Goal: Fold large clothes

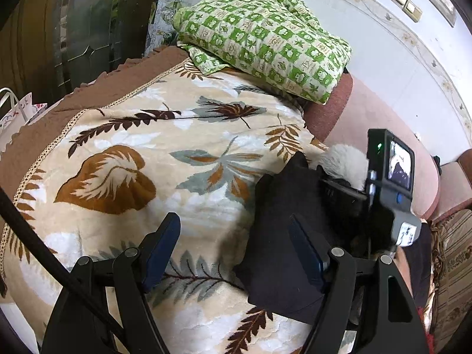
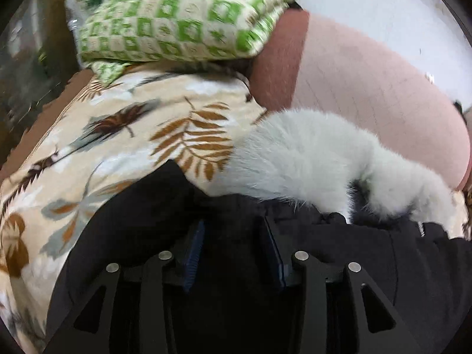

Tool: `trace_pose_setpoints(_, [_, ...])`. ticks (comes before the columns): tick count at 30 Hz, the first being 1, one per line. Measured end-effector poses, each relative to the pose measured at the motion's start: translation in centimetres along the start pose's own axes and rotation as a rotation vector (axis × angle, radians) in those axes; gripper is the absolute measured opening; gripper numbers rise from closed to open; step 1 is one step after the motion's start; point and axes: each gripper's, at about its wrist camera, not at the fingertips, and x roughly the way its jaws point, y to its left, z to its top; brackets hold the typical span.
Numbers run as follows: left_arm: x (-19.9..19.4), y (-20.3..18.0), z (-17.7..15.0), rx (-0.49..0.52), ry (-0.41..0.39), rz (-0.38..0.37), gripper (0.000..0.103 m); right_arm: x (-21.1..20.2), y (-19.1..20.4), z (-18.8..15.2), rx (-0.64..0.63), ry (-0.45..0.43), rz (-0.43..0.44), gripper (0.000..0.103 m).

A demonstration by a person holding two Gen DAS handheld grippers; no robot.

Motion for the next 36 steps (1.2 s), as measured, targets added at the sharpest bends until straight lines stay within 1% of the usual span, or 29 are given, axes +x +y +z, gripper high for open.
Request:
trace_pose_setpoints(2, [0.3,-0.3,-0.2,0.015,0.004,0.009,0.075,-1.3,-0.4,0.0,0.018,-0.024,0.005,0.042])
trace_pose_setpoints(4, [0.5,-0.5,-0.4,0.022,0.019,0.0,0.075,-4.2,-1.2,-0.8,0.024,-0.083,0.006,0.044])
trace_pose_setpoints(5, [0.5,-0.5,-0.5,0.022,0.022,-0.004,0.075,-5.2,-1.7,-1.0,0.023,-0.101,0.0,0.047])
trace_pose_setpoints(6, [0.5,-0.7,-0.6,0.026,0.023,-0.006,0.075,-6.5,-2.6,-1.6,0.022,-0.127,-0.02,0.053])
trace_pose_setpoints(7, [0.5,-0.9,-0.7,0.033,0.022,-0.004,0.075,-7.9,-4.1,-2.5,0.025,-0.159,-0.051,0.055])
trace_pose_setpoints(9, [0.7,-1.3,-1.0,0.049,0.024,0.003,0.075,-9.2,-6.9,-3.7,0.052,-0.186,-0.107,0.057])
trace_pose_setpoints(10, [0.8,-1.5,-1.2,0.057,0.03,0.005,0.075,-9.7,-9.7,-4.7,0.099,-0.188,-0.143,0.057])
trace_pose_setpoints(12, [1.2,-1.8,-1.4,0.068,0.043,0.007,0.075,-9.6,-14.7,-6.2,0.204,-0.164,-0.182,0.057])
trace_pose_setpoints(13, [1.5,-2.0,-1.6,0.075,0.055,0.009,0.075,-9.3,-17.8,-7.1,0.269,-0.143,-0.19,0.056])
trace_pose_setpoints(14, [1.7,-2.1,-1.7,0.078,0.06,0.01,0.075,-9.2,-20.0,-7.8,0.318,-0.131,-0.194,0.055])
trace_pose_setpoints(16, [1.9,-2.3,-1.8,0.087,0.064,0.017,0.075,-9.3,-25.6,-9.9,0.453,-0.118,-0.232,0.055])
trace_pose_setpoints(19, [2.2,-2.5,-1.8,0.091,0.064,0.028,0.075,-9.9,-32.0,-12.2,0.627,-0.102,-0.307,0.057])
trace_pose_setpoints(20, [2.3,-2.6,-1.8,0.093,0.065,0.028,0.075,-10.0,-34.1,-13.1,0.686,-0.079,-0.346,0.057])
trace_pose_setpoints(21, [2.3,-2.6,-1.8,0.096,0.067,0.027,0.075,-10.2,-35.6,-14.0,0.731,-0.062,-0.367,0.058])
trace_pose_setpoints(22, [2.3,-2.8,-1.9,0.101,0.067,0.029,0.075,-10.6,-36.8,-14.9,0.769,-0.063,-0.362,0.058])
trace_pose_setpoints(23, [2.3,-2.9,-1.9,0.106,0.066,0.031,0.075,-11.4,-37.5,-15.7,0.796,-0.079,-0.343,0.058])
trace_pose_setpoints(25, [2.3,-3.3,-2.1,0.123,0.055,0.039,0.075,-13.3,-37.4,-17.2,0.804,-0.114,-0.281,0.058])
trace_pose_setpoints(27, [1.9,-3.7,-2.2,0.142,0.033,0.045,0.075,-14.9,-36.4,-18.3,0.792,-0.137,-0.23,0.059])
trace_pose_setpoints(29, [1.4,-4.1,-2.3,0.159,0.009,0.046,0.075,-16.6,-34.5,-19.8,0.769,-0.158,-0.167,0.061])
trace_pose_setpoints(31, [0.5,-4.7,-2.4,0.181,-0.037,0.05,0.076,-18.3,-32.0,-21.4,0.731,-0.179,-0.133,0.065])
trace_pose_setpoints(33, [-0.8,-5.3,-2.7,0.207,-0.104,0.068,0.08,-20.4,-29.3,-23.6,0.691,-0.203,-0.116,0.07])
trace_pose_setpoints(34, [-1.5,-5.6,-2.8,0.219,-0.137,0.073,0.081,-21.2,-28.3,-24.7,0.682,-0.215,-0.107,0.071])
trace_pose_setpoints(36, [-3.4,-6.4,-3.3,0.257,-0.233,0.095,0.083,-22.5,-26.6,-26.6,0.672,-0.235,-0.108,0.073])
